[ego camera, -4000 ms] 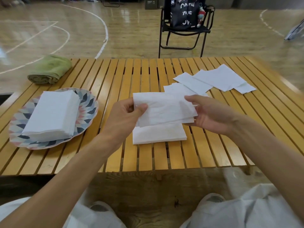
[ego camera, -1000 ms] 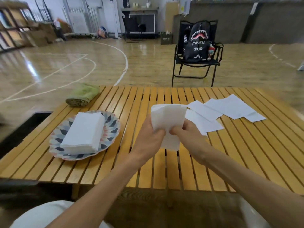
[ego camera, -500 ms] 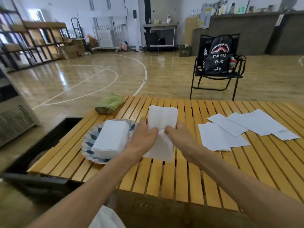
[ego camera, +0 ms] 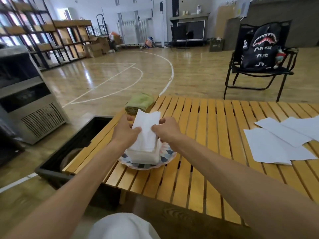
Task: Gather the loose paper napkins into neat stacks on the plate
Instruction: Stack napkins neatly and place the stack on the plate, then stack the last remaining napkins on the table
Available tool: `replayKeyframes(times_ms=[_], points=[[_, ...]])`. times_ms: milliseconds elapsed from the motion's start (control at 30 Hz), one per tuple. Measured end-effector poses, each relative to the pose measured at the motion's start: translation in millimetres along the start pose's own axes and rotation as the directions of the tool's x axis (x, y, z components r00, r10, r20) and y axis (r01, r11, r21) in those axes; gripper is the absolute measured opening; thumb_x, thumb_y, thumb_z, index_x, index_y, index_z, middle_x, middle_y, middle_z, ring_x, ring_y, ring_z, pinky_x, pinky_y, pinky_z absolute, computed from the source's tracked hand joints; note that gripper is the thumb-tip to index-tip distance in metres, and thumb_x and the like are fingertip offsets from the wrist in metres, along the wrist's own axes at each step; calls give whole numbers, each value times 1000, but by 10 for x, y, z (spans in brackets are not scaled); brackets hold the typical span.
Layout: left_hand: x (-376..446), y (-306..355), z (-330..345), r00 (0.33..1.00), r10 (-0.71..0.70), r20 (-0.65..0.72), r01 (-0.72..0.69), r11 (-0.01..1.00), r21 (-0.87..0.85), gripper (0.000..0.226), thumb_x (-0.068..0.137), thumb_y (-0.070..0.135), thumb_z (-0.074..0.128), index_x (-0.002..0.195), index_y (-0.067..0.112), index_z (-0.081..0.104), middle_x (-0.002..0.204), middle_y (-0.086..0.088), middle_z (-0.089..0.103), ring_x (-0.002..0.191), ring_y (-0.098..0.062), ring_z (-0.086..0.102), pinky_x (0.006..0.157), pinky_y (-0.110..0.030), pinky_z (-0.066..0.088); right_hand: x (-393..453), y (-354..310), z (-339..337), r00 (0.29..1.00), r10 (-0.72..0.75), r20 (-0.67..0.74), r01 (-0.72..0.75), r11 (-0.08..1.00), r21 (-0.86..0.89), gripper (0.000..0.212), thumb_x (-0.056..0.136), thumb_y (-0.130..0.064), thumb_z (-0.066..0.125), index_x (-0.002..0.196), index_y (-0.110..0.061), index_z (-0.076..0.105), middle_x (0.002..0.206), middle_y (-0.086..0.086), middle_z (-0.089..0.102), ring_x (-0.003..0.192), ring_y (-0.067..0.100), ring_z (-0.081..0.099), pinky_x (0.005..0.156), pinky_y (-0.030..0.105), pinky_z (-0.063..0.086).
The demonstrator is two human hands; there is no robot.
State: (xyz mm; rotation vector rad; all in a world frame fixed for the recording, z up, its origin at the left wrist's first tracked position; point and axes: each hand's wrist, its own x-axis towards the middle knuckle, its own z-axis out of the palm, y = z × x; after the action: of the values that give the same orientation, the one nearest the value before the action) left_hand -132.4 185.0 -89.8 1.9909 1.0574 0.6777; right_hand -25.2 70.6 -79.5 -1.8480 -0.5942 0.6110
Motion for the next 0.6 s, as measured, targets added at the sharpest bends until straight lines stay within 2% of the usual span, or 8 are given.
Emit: replayKeyframes(times_ms=[167, 267, 367, 400, 467, 533, 600], points=[[83, -129, 75, 1000, 25, 11, -26, 998, 49, 42, 89, 26, 69, 122, 30, 44, 101, 6, 58, 83, -12, 59, 53, -22, 41, 56, 62, 78, 999, -49, -23, 46, 990, -136, 20, 90, -21, 64, 102, -15, 50, 92, 0, 56, 94, 25, 62, 82, 44, 57], [50, -223, 135, 999, 37, 19, -39, 995, 88, 46, 90, 25, 69, 128, 26, 43, 106, 5, 55, 90, -16, 56, 52, -19, 39, 35, 145, 97, 997, -73, -10, 70, 982, -175, 17, 93, -22, 62, 102, -16, 48, 91, 0, 54, 95, 26, 64, 84, 46, 57], [9, -268, 128, 997, 70, 24, -73, 989, 126, 47, 90, 25, 69, 130, 24, 42, 110, 4, 53, 94, -17, 56, 53, -20, 43, 21, 212, 111, 996, -88, 12, 89, 981, -173, 25, 94, -25, 61, 114, -17, 49, 112, 5, 59, 101, 26, 64, 84, 46, 59], [2, -263, 117, 993, 116, 16, -117, 978, 173, 48, 91, 25, 68, 132, 23, 43, 115, 2, 52, 99, -19, 56, 59, -23, 48, 23, 236, 121, 994, -111, -1, 108, 968, -226, 32, 95, -29, 60, 122, -16, 49, 118, 5, 58, 104, 26, 62, 86, 46, 58], [6, -238, 100, 952, 304, 16, -290, 887, 359, 45, 95, 25, 61, 137, 22, 45, 131, -2, 50, 114, -23, 53, 86, -38, 52, 35, 286, 140, 970, -235, -67, 183, 880, -438, 41, 96, -37, 54, 132, -17, 47, 126, 5, 54, 109, 27, 58, 89, 47, 55], [16, -214, 111, 875, 472, 105, -458, 740, 492, 42, 100, 25, 50, 142, 21, 45, 146, -2, 46, 132, -24, 44, 109, -44, 37, 62, 326, 162, 920, -391, -39, 293, 750, -593, 46, 101, -37, 45, 141, -16, 44, 141, 8, 47, 124, 31, 51, 102, 47, 47], [23, -239, 140, 837, 484, 256, -539, 643, 545, 44, 104, 28, 40, 147, 20, 40, 157, -1, 35, 146, -21, 27, 118, -43, 23, 90, 376, 201, 900, -422, 112, 388, 657, -646, 53, 105, -37, 36, 153, -15, 33, 162, 9, 28, 147, 29, 29, 117, 45, 27]])
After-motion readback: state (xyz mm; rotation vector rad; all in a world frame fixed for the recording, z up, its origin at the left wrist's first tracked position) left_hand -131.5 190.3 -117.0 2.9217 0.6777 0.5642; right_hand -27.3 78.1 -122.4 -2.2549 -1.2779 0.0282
